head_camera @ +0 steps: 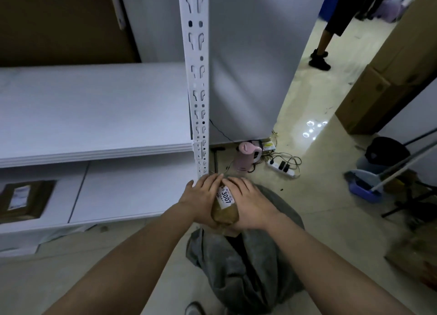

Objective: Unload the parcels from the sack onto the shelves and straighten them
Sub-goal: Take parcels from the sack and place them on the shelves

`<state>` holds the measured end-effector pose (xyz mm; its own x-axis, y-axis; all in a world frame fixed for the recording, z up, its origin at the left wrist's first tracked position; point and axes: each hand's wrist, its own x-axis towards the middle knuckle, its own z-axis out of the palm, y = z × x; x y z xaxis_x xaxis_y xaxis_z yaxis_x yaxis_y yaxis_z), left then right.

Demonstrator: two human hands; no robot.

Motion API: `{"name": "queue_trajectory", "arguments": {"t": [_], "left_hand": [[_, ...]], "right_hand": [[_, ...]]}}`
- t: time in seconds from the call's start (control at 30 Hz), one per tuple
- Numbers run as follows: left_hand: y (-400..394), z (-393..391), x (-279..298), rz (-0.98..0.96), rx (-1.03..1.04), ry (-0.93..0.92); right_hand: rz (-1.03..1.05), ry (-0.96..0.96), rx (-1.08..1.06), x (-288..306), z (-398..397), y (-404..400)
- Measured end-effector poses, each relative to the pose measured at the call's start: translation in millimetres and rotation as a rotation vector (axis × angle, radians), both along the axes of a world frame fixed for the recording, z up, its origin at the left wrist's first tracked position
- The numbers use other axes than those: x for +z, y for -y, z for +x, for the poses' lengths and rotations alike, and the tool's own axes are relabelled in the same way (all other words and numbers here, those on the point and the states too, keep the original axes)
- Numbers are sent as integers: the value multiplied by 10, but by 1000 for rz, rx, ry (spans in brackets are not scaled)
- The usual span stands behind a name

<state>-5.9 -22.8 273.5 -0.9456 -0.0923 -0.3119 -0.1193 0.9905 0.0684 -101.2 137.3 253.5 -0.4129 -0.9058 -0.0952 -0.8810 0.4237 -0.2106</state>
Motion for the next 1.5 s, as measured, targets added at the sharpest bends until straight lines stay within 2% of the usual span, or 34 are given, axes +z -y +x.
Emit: {"name": "queue_trajectory", "arguments": {"t": [0.1, 0.2, 0.3, 0.43, 0.57, 0.7, 0.8, 0.9, 1.03, 1.13, 1.2, 1.33, 1.4, 1.5], "left_hand": [[30, 84, 122, 45, 77, 7], [132, 197, 155, 310, 289, -14], [291, 311, 184, 643, 576, 4], [449, 489, 243, 1010, 889, 47], [577, 697, 257, 1293, 1181, 65], [678, 845, 213, 1499, 1458, 45], [773, 994, 227, 1515, 1522, 120], [878, 1198, 234, 1536, 1547, 198], [971, 1474, 187, 1411, 1641, 182], [963, 1639, 121, 1065, 1641, 54], [943, 1663, 109, 995, 1559, -53], [949, 1591, 186, 1029, 1411, -166], [977, 1577, 203, 917, 1251, -222], [1014, 1608, 232, 644, 974, -272]], "right_hand": [[-35, 51, 52, 208, 12, 61], [-95, 162, -54, 373, 9, 108], [-219, 305, -351, 423, -43, 90], [-310, 650, -819, 331, -130, -48], [-323, 1003, -1103, 222, -144, -257], [-323, 1319, -1135, 185, -92, -310], [-291, 1519, -1029, 225, -28, -185], [-262, 1593, -960, 258, 6, -35], [-216, 1523, -918, 255, 128, 278], [-260, 1282, -823, 227, 297, 622], [-305, 1045, -700, 220, 425, 839], [-205, 521, -337, 229, 715, 1113], [-210, 369, -183, 232, 830, 1185], [-215, 228, -29, 252, 893, 1229]]}}
